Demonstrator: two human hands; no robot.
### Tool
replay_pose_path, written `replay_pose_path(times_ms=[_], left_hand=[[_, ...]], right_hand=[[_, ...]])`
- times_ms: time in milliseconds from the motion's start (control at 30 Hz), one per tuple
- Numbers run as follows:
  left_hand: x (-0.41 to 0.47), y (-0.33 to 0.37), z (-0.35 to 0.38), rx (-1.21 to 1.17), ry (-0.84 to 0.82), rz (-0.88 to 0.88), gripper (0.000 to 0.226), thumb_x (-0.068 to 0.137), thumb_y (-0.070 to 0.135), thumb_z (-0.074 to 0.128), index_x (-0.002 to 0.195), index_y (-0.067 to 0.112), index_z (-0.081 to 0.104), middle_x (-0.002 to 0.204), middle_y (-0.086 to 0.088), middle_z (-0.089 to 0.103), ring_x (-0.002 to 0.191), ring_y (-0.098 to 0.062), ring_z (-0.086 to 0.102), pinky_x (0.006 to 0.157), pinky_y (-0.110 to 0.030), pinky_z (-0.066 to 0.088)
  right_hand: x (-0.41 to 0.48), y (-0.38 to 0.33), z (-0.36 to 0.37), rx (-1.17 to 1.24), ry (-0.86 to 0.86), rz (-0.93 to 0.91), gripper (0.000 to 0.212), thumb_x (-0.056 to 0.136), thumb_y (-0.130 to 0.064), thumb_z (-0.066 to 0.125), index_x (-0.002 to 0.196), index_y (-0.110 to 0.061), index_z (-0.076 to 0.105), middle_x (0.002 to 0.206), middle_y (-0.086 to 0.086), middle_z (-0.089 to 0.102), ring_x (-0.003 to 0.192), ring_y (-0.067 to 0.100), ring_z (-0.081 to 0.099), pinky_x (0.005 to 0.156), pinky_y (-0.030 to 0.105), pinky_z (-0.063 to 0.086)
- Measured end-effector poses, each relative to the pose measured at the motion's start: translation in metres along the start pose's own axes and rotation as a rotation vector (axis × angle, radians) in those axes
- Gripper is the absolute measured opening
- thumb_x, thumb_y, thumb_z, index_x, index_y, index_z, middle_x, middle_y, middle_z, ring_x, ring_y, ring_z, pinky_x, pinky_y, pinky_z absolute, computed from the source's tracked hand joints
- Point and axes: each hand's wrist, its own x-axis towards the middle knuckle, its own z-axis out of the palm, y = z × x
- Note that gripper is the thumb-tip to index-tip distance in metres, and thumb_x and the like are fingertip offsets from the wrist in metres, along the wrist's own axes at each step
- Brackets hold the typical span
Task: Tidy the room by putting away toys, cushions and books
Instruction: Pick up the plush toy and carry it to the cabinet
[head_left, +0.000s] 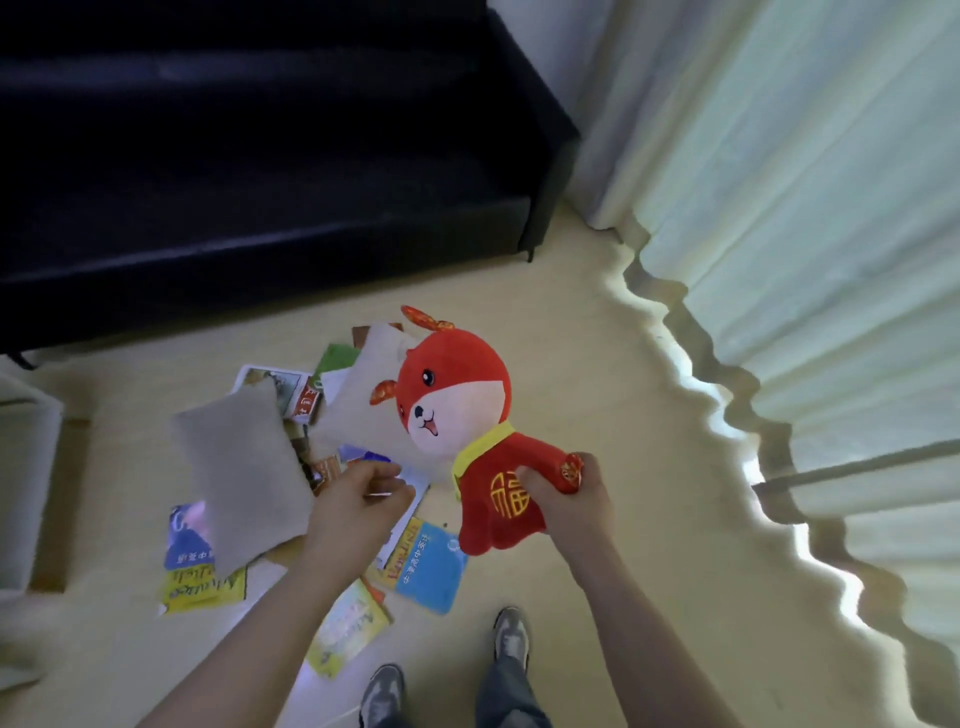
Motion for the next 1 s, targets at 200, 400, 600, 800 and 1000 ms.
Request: replay_pose_path(times_ms=[200, 400, 600, 800, 1000], left_hand=[[-0.033, 0.041, -0.002, 0.07, -0.134, 0.192, 0.014, 0.086, 0.017, 0.067, 0.099, 0.022, 0.063, 0.09, 0.008, 0.068, 0.077, -0.01, 0.063, 0.053, -0.019, 0.05], [-0.079, 0.077, 0.044, 0.171, -0.338, 0.363, 0.013, 0.086, 0.017, 0.068, 0.098, 0.019, 0.063, 0.088, 0.007, 0.067, 0.08, -0.007, 0.061, 0.063, -0.015, 0.043], [-0.15, 0.1, 0.105, 0.241, -0.505, 0.478, 0.018, 0.086, 0.021, 0.067, 0.103, 0.018, 0.064, 0.088, 0.01, 0.067, 0.079, -0.001, 0.06, 0.063, -0.015, 0.042], [-0.268, 0.098, 0.177, 0.323, -0.69, 0.6, 0.016, 0.088, 0.021, 0.065, 0.104, 0.019, 0.063, 0.09, 0.012, 0.065, 0.078, 0.003, 0.058, 0.061, -0.011, 0.041], [-0.399, 0.064, 0.246, 0.377, -0.839, 0.665, 0.018, 0.086, 0.022, 0.066, 0.104, 0.019, 0.064, 0.09, 0.011, 0.066, 0.084, -0.006, 0.061, 0.063, -0.015, 0.04]], right_hand=[[-0.069, 0.005, -0.053, 0.124, 0.203, 0.059, 0.037, 0.076, -0.036, 0.077, 0.101, -0.022, 0.053, 0.086, -0.004, 0.065, 0.08, 0.014, 0.064, 0.077, 0.042, 0.056], [-0.126, 0.031, -0.113, 0.256, 0.418, 0.099, 0.043, 0.076, -0.037, 0.077, 0.108, -0.025, 0.05, 0.091, -0.006, 0.062, 0.085, 0.013, 0.062, 0.078, 0.037, 0.055], [-0.192, 0.08, -0.185, 0.355, 0.627, 0.128, 0.045, 0.078, -0.036, 0.076, 0.111, -0.022, 0.05, 0.095, -0.003, 0.061, 0.088, 0.015, 0.061, 0.07, 0.03, 0.053], [-0.29, 0.16, -0.259, 0.456, 0.837, 0.171, 0.049, 0.078, -0.035, 0.076, 0.116, -0.019, 0.051, 0.098, -0.002, 0.061, 0.089, 0.015, 0.061, 0.075, 0.031, 0.051], [-0.4, 0.245, -0.329, 0.498, 1.006, 0.202, 0.045, 0.08, -0.034, 0.075, 0.113, -0.021, 0.047, 0.093, -0.008, 0.058, 0.085, 0.01, 0.059, 0.078, 0.035, 0.054]])
